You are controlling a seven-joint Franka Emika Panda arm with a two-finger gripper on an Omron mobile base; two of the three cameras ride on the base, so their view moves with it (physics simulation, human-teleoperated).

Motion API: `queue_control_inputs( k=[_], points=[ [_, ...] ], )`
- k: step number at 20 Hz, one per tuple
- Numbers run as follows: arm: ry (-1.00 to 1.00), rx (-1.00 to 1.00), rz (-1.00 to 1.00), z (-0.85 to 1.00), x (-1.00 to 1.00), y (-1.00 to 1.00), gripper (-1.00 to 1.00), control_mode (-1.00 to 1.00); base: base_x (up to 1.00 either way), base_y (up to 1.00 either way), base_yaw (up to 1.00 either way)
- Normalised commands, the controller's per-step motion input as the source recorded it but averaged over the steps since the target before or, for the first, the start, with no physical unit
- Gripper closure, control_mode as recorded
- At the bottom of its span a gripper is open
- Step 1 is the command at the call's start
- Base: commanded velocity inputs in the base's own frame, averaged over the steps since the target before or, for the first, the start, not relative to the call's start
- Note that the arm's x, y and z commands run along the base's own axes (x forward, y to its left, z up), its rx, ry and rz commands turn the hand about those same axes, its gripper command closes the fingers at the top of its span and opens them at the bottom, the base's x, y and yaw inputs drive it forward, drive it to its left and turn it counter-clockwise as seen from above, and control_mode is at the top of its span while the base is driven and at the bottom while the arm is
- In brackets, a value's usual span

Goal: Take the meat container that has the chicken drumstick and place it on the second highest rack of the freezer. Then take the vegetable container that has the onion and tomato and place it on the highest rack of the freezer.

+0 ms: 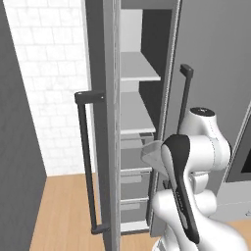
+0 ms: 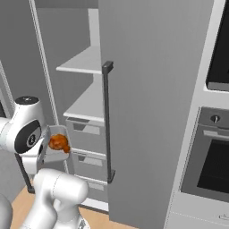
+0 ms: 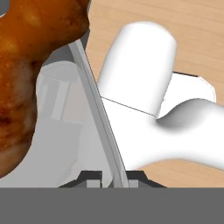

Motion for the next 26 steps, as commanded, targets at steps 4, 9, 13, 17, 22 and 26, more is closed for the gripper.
queue_control_inputs(
  k=[4,9,13,17,22,26],
  points=[
    [0.0,0.0,0.0,0.0,0.0,0.0,1.0,1.0,0.57,-0.22,-0.02],
    [0.0,0.0,0.0,0.0,0.0,0.0,1.0,1.0,0.43,-0.14,0.0],
    [0.0,0.0,0.0,0.0,0.0,0.0,1.0,1.0,0.01,-0.21,0.0],
    [0.0,0.0,0.0,0.0,0.0,0.0,1.0,1.0,0.25,-0.48,-0.08],
    [0.0,0.0,0.0,0.0,0.0,0.0,1.0,1.0,0.29,-0.21,-0.1],
    [0.0,0.0,0.0,0.0,0.0,0.0,1.0,1.0,0.66,0.03,-0.01]
  ],
)
